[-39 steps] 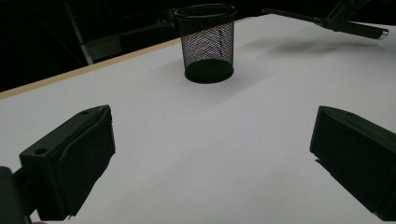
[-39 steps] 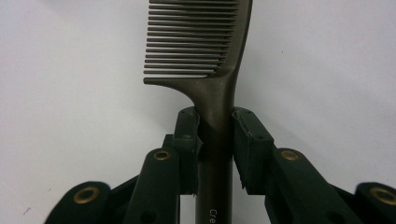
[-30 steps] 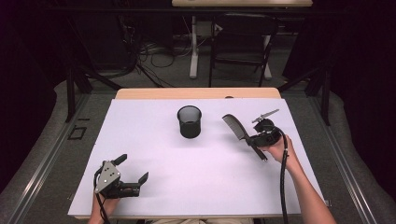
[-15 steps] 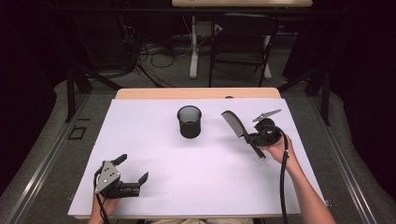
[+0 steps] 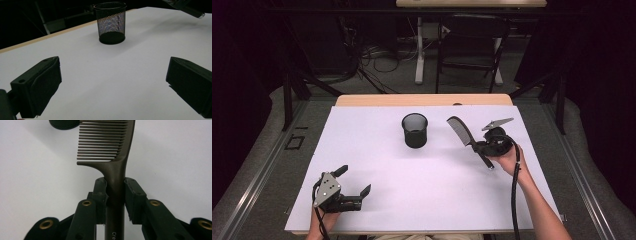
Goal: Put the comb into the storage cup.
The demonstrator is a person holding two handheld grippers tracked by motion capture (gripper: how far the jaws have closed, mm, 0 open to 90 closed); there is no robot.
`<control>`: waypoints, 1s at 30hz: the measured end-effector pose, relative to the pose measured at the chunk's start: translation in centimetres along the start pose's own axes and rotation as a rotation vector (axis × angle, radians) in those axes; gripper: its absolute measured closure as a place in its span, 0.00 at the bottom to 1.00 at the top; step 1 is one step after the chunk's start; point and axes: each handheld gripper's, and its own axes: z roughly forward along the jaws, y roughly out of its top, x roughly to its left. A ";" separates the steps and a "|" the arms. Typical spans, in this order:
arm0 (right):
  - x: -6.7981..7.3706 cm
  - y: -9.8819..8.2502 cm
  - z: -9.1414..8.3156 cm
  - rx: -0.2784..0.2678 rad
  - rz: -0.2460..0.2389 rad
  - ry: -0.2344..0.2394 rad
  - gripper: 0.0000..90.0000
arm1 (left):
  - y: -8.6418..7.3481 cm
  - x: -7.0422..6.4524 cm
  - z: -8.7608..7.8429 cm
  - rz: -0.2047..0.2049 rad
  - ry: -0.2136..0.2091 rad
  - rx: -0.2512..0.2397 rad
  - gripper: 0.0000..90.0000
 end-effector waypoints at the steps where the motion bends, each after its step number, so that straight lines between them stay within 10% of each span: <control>1: 0.1 0.1 -0.1 -0.013 -0.002 0.001 0.81 | 0.0 0.0 0.0 0.001 -0.001 0.001 0.00; 30: 1.4 0.5 -0.5 -0.132 -0.027 -0.024 0.81 | 0.0 0.0 0.1 0.000 -0.003 0.004 0.00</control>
